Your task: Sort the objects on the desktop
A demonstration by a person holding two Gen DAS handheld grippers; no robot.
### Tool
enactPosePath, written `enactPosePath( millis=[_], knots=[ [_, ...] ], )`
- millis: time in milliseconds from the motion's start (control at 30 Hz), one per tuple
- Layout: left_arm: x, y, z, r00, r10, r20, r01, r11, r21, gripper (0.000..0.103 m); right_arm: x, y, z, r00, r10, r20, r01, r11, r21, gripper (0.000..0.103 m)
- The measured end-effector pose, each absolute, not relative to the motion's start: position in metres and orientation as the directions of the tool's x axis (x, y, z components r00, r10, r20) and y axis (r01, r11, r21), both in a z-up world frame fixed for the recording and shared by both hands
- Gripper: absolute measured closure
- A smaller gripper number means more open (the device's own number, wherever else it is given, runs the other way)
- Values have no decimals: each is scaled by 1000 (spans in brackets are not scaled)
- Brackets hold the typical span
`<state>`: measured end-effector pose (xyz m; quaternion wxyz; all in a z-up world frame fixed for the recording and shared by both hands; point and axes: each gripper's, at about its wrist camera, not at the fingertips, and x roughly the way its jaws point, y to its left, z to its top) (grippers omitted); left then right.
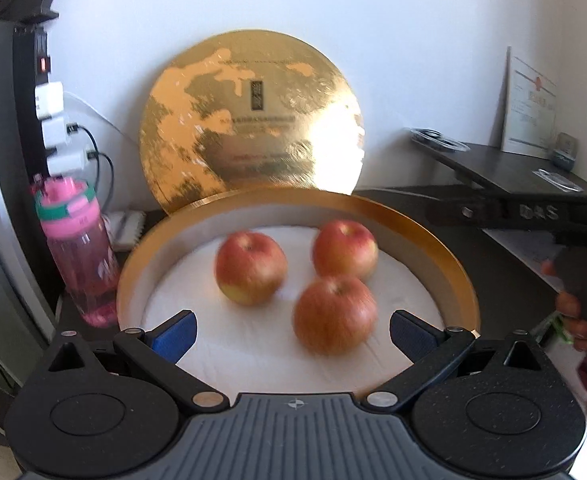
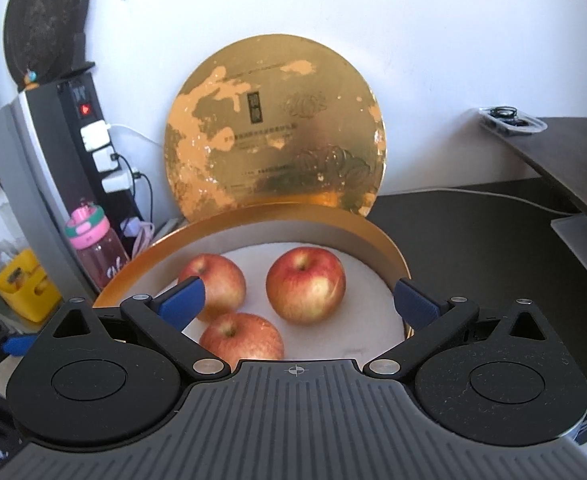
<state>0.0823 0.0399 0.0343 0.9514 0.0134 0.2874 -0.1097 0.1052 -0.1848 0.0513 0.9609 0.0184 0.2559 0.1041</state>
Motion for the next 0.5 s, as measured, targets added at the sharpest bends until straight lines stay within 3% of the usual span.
enactPosePath(
  millis=[133, 300, 500],
  knots=[
    [105, 45, 42, 823, -146, -549, 160, 987, -23, 1, 119, -193, 55, 845, 226, -485, -202, 974, 100, 0],
    [119, 75, 27, 819, -110, -563, 68, 993, -95, 1, 137, -205, 47, 840, 210, -500, -175, 978, 117, 0],
    [129, 96, -1, 767, -71, -638, -30, 989, -147, 1, 159, -220, 10, 795, 106, -597, -60, 993, 97, 0]
  ],
)
